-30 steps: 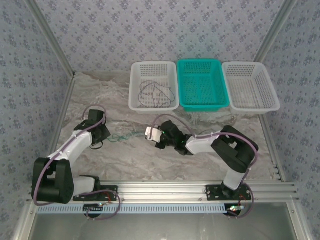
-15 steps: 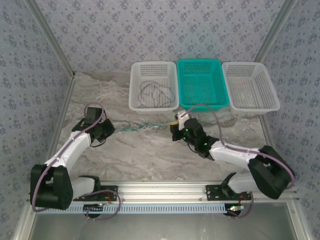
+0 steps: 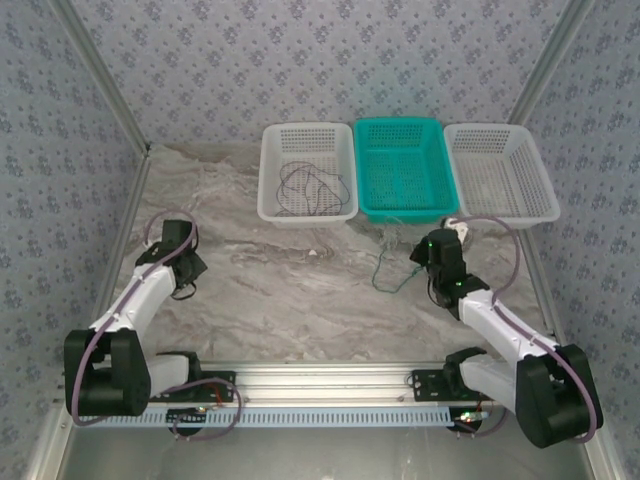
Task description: Untangle the cables
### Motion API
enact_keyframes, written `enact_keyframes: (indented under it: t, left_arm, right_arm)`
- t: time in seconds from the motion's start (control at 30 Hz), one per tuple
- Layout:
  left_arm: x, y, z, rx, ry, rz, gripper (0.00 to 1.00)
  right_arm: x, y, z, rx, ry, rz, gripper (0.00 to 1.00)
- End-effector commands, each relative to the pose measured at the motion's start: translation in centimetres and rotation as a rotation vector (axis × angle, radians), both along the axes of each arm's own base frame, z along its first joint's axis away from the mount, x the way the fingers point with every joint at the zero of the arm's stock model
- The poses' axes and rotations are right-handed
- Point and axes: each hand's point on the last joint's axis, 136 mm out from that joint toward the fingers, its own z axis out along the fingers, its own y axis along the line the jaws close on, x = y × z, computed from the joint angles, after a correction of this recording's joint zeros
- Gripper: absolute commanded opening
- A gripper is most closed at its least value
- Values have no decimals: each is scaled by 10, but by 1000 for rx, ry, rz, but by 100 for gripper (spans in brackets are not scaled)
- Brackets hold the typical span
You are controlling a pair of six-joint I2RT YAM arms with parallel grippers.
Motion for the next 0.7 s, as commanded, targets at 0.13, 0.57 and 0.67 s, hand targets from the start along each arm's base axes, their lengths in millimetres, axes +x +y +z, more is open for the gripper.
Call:
enact_keyframes:
  t: [0.13,0.57,0.67]
  left_arm:
    - [20,-57,29,-145,-177,-307,14]
    - [1,-146,127,-309,-576,-759,46]
    - [-6,-161,123,-368,-582,-803,50]
  right_arm:
    - [-32,114,50,45,-129,645,0]
    - [-102,225,105,-14,-307,1230,0]
    - [-92,229,79,-26,-243,1211,0]
